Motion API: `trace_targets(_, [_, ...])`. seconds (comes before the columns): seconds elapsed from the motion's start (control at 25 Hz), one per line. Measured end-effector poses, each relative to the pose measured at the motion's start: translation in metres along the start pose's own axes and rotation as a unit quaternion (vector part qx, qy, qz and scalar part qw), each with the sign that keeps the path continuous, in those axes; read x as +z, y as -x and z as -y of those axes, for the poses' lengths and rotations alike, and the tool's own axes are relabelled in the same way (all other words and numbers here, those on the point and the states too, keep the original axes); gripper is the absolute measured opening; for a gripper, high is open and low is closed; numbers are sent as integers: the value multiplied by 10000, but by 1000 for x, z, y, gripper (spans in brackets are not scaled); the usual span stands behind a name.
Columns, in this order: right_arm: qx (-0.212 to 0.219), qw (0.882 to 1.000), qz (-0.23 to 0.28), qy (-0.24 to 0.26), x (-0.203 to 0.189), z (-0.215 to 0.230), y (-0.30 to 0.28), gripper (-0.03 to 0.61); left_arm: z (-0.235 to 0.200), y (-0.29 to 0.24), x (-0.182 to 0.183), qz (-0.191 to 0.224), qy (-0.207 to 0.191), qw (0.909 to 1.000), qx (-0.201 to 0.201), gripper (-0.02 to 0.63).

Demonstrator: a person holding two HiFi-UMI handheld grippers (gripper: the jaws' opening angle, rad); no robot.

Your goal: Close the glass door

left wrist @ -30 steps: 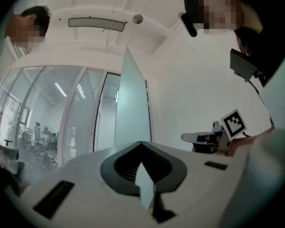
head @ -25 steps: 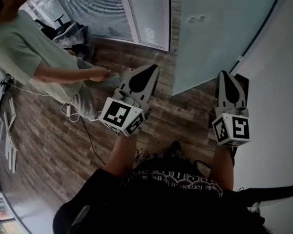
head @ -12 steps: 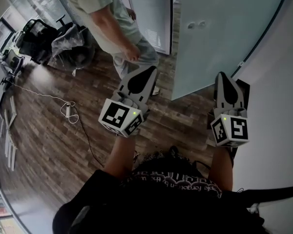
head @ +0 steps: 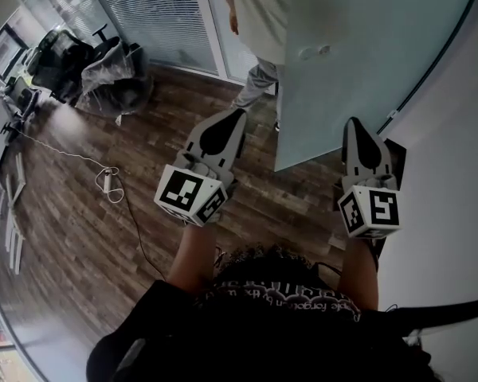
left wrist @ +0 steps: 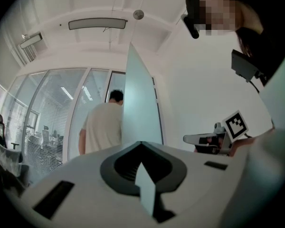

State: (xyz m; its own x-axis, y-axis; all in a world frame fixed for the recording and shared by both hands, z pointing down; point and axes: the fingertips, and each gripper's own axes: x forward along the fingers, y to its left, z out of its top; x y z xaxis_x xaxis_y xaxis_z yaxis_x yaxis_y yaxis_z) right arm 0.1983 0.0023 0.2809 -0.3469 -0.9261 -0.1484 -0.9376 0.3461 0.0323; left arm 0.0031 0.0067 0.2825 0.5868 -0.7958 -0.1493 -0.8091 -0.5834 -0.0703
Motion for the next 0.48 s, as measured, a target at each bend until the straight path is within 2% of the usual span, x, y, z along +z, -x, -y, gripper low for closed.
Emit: trace_targets(0.48, [101,9998,-134,-95,-28,21,-52,3,-32,-38,-21,-110,5,9998,190,2])
